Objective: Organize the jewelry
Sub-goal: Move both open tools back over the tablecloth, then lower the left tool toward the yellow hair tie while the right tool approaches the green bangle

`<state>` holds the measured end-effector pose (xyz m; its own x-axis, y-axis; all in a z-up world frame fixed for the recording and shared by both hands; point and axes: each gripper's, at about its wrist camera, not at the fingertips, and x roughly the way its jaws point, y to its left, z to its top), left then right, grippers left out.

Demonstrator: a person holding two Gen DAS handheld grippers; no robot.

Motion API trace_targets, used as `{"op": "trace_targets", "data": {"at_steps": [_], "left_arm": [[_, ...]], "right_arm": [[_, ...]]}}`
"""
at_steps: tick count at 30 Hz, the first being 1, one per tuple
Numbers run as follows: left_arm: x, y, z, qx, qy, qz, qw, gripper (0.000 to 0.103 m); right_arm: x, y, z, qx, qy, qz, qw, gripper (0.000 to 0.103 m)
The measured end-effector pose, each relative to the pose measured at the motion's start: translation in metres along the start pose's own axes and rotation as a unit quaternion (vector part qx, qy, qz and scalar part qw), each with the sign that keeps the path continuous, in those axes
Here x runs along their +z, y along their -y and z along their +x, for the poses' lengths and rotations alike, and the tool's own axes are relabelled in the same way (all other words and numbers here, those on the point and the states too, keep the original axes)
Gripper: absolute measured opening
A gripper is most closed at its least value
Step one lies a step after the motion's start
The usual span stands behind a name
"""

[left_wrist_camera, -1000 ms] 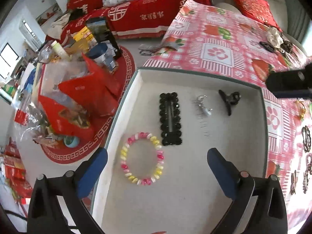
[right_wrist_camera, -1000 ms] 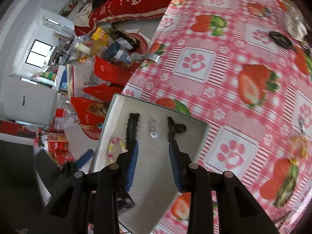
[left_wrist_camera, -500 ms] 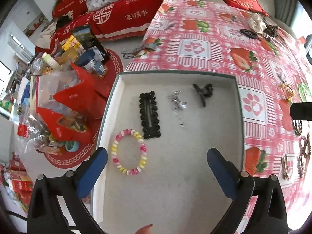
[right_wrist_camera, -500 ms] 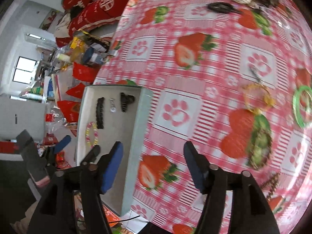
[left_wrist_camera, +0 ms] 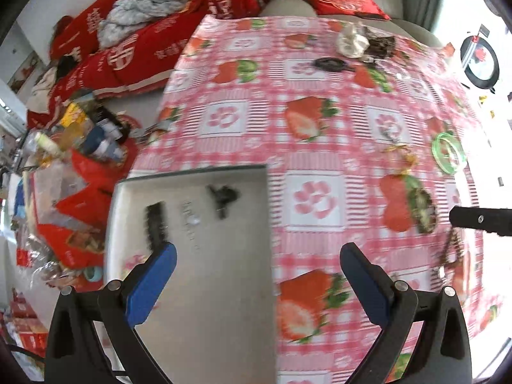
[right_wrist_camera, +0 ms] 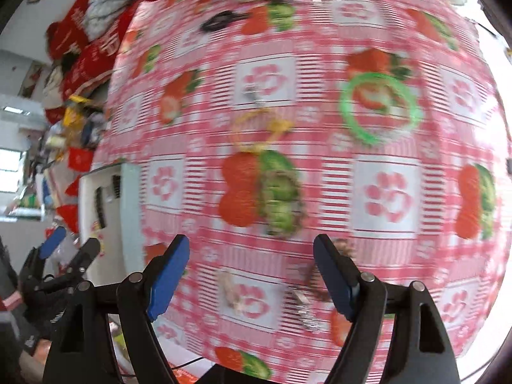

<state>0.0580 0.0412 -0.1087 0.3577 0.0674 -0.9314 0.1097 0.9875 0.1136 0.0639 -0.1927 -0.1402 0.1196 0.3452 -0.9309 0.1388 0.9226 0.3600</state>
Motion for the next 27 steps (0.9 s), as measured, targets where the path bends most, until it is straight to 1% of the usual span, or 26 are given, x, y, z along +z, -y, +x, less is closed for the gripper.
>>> {"op": "trace_targets", "data": {"at_steps": [3, 7, 11, 14, 17, 21, 22, 24, 27], "left_arm": [[0.01, 0.02, 0.005, -0.019, -0.01, 0.009, 0.9997, 0.103], [0.021, 0.043, 0.01, -0.031, -0.016, 0.024, 0.9991, 0.103], [0.038, 0.062, 0.021, -0.049, -0.028, 0.013, 0.9983, 0.103], [0.046, 0.073, 0.031, -0.049, -0.036, 0.005, 0.9981, 0.103], [0.053, 0.083, 0.041, -0.044, -0.044, -0.001, 0.9981, 0.103], [0.061, 0.091, 0.059, -0.051, -0.062, -0.019, 0.9966, 0.103], [0.063, 0.093, 0.063, -0.054, -0.063, -0.022, 0.9963, 0.102], [0.067, 0.097, 0.069, -0.055, -0.069, -0.022, 0.9959, 0.095], [0.072, 0.103, 0.078, -0.056, -0.071, -0.021, 0.9957, 0.095]], "right_arm": [[0.0, 0.02, -0.005, -0.015, 0.002, 0.017, 1.0, 0.082], [0.004, 0.048, -0.012, -0.029, 0.007, 0.044, 0.999, 0.082], [0.013, 0.068, -0.017, -0.041, 0.015, 0.058, 0.997, 0.082], [0.023, 0.081, -0.019, -0.049, 0.019, 0.062, 0.997, 0.082], [0.034, 0.087, -0.021, -0.064, 0.026, 0.052, 0.996, 0.082], [0.05, 0.094, -0.021, -0.075, 0.032, 0.044, 0.996, 0.082], [0.054, 0.097, -0.021, -0.077, 0.031, 0.044, 0.996, 0.082], [0.061, 0.102, -0.019, -0.079, 0.032, 0.043, 0.995, 0.082], [0.068, 0.107, -0.015, -0.084, 0.032, 0.04, 0.995, 0.082]]}}
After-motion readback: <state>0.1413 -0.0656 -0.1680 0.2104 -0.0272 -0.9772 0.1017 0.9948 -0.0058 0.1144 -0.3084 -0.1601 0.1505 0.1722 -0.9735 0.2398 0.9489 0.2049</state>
